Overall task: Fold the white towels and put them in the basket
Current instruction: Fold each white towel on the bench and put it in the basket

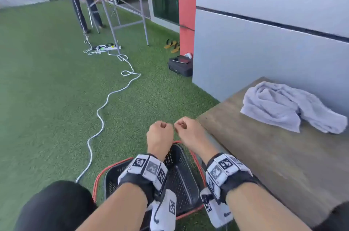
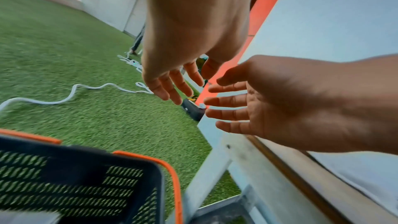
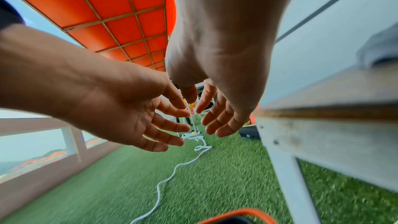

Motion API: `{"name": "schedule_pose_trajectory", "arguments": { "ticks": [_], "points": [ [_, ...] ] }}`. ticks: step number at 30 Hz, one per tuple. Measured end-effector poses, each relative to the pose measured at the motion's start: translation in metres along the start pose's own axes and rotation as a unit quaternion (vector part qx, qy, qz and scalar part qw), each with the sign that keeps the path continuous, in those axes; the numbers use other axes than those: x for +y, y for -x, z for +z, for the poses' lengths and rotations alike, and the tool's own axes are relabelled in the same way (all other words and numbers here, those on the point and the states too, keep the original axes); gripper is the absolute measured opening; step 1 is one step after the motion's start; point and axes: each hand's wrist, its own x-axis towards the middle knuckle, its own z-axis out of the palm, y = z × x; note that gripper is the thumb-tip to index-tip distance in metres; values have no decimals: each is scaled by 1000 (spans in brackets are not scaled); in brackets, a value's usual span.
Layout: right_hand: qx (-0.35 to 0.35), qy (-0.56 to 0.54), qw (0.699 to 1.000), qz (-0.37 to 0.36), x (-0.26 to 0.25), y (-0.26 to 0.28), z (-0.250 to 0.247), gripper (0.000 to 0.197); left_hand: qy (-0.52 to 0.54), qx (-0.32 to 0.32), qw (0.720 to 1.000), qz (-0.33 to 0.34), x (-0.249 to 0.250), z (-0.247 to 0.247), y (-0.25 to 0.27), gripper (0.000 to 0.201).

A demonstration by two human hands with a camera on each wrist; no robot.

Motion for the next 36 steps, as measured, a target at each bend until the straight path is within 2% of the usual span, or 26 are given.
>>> {"name": "schedule_pose_trajectory", "arguments": {
  "ticks": [4,8,11,14,17,23,26,27,30,34,36],
  "points": [
    [63,-25,997,22,-8,24,-57,12,5,-35,998,59,48,13,31,15],
    [143,30,988,44,5,43,-108,19,3,-99,990,103,88,38,59,15],
    [151,35,984,93,24,55,-136,26,-25,-168,976,134,108,65,74,15],
    [145,60,981,118,48,60,-156,11,-51,-227,960,154,120,93,82,19],
    [130,80,975,162,72,62,-173,14,-89,-265,944,173,127,121,79,16],
    [123,151,951,242,110,55,-197,21,-265,-264,894,247,135,168,57,16],
    [103,143,947,267,121,52,-205,34,-307,-269,873,268,130,189,40,52],
    [98,138,948,269,123,52,-207,34,-304,-267,873,274,129,195,34,53],
    [83,130,951,269,129,50,-208,37,-289,-239,874,309,129,203,26,30],
    [88,143,951,260,130,51,-206,41,-239,-218,883,340,132,206,25,16],
    [91,141,953,254,130,58,-205,48,-195,-235,887,347,132,206,31,12]
  ]
}}
